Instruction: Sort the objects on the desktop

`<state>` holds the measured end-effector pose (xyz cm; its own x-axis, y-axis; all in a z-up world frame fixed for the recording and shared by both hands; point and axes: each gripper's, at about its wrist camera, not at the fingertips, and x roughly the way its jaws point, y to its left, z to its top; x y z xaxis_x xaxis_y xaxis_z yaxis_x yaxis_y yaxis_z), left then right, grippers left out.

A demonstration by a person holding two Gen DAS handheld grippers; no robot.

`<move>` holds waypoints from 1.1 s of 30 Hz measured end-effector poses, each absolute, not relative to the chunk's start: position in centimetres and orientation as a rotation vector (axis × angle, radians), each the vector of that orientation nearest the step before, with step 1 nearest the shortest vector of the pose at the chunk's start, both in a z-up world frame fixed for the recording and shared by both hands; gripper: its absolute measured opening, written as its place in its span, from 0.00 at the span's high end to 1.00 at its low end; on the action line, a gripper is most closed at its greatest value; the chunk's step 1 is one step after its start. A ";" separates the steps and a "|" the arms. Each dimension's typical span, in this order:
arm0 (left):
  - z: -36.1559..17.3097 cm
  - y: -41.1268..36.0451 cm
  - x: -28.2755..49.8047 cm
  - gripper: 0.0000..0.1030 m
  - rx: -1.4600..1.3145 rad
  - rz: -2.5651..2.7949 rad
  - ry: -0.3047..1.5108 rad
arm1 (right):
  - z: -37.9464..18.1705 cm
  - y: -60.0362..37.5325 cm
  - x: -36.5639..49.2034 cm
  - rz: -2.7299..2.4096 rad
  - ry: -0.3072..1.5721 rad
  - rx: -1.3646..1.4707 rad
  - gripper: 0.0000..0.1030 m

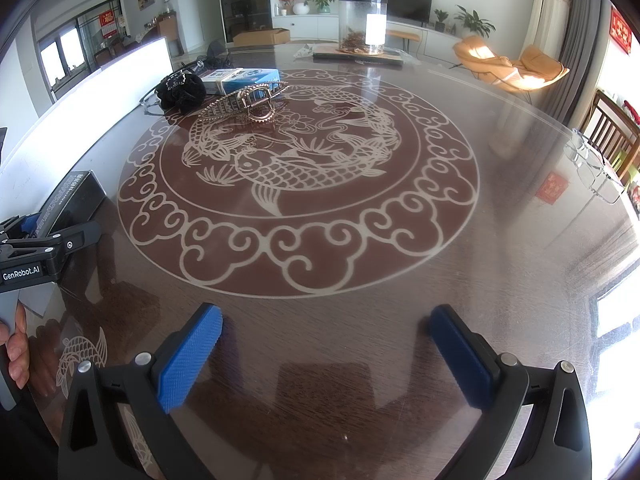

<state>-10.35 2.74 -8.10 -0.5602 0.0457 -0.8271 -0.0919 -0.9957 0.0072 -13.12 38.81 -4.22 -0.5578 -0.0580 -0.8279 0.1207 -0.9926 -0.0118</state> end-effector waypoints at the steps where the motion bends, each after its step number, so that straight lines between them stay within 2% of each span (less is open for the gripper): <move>1: -8.1 2.7 -10.4 0.00 -1.433 2.707 0.076 | -4.2 38.8 -13.1 -2.685 0.102 1.423 0.00; 8: -8.1 2.7 -10.4 0.00 -1.432 2.707 0.074 | -3.9 38.5 -14.5 -2.646 0.128 1.442 0.00; 17: -8.1 2.7 -10.4 0.00 -1.431 2.703 0.076 | -0.9 32.0 -26.6 -2.593 0.242 1.329 0.00; 24: -8.0 2.7 -10.4 0.00 -1.430 2.702 0.075 | -1.4 30.6 -33.6 -2.644 -0.095 1.376 0.00; 30: -8.0 2.7 -10.4 0.00 -1.430 2.702 0.075 | -3.5 27.7 -34.4 -2.644 0.114 1.468 0.00; 33: -8.1 2.7 -10.5 0.00 -1.430 2.701 0.075 | -4.1 28.0 -34.1 -2.637 0.083 1.487 0.00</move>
